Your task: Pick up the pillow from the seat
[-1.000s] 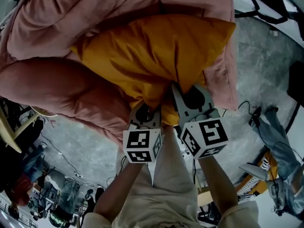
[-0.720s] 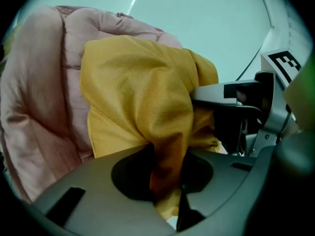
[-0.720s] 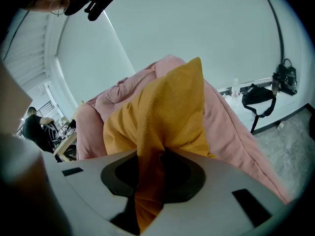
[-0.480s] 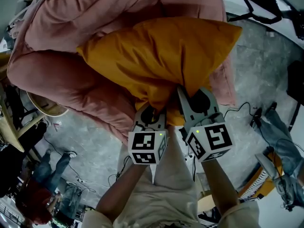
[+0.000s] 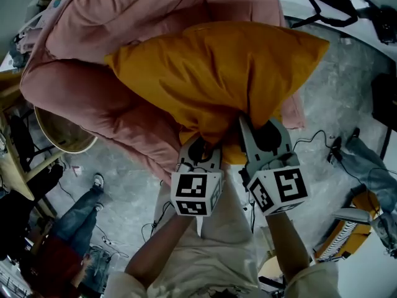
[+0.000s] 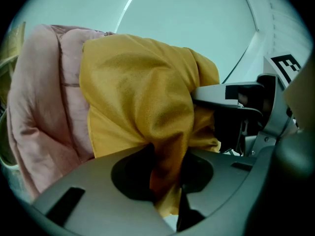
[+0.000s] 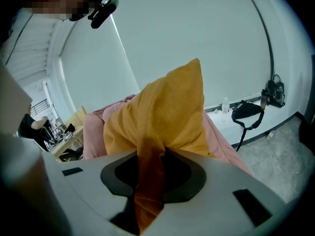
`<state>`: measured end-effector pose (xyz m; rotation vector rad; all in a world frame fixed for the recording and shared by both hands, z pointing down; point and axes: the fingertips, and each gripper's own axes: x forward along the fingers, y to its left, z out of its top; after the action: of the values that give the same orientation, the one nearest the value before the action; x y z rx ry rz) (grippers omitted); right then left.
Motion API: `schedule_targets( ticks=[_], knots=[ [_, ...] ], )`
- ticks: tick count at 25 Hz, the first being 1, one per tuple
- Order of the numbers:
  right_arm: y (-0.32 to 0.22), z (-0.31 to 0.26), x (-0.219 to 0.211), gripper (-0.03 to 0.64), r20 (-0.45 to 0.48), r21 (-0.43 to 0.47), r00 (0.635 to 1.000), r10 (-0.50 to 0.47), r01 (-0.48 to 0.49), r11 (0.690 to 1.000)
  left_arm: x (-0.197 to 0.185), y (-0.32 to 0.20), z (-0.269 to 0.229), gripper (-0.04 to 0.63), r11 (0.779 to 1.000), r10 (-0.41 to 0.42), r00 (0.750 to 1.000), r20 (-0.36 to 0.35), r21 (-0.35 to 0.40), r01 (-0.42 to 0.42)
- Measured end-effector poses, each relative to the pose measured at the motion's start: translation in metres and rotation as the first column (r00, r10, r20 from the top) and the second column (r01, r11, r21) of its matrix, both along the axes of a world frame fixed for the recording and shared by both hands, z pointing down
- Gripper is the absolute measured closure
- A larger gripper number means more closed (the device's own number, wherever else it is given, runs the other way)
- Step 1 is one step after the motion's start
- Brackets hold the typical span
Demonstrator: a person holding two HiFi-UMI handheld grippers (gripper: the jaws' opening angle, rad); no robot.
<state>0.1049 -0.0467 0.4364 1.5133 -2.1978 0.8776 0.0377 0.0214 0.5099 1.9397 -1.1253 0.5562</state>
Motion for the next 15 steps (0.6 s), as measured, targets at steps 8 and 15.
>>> schedule_targets(
  ticks=[8, 15],
  knots=[
    [0.019, -0.039, -0.006, 0.500, -0.019, 0.046, 0.999, 0.051, -0.050, 0.998, -0.007, 0.013, -0.034, 0.506, 0.997, 0.051, 0.998, -0.022, 0.053, -0.050],
    [0.034, -0.078, -0.014, 0.499, -0.023, 0.086, 0.997, 0.075, -0.073, 0.994, -0.014, 0.023, -0.072, 0.506, 0.991, 0.096, 0.995, -0.038, 0.096, -0.092]
  ],
)
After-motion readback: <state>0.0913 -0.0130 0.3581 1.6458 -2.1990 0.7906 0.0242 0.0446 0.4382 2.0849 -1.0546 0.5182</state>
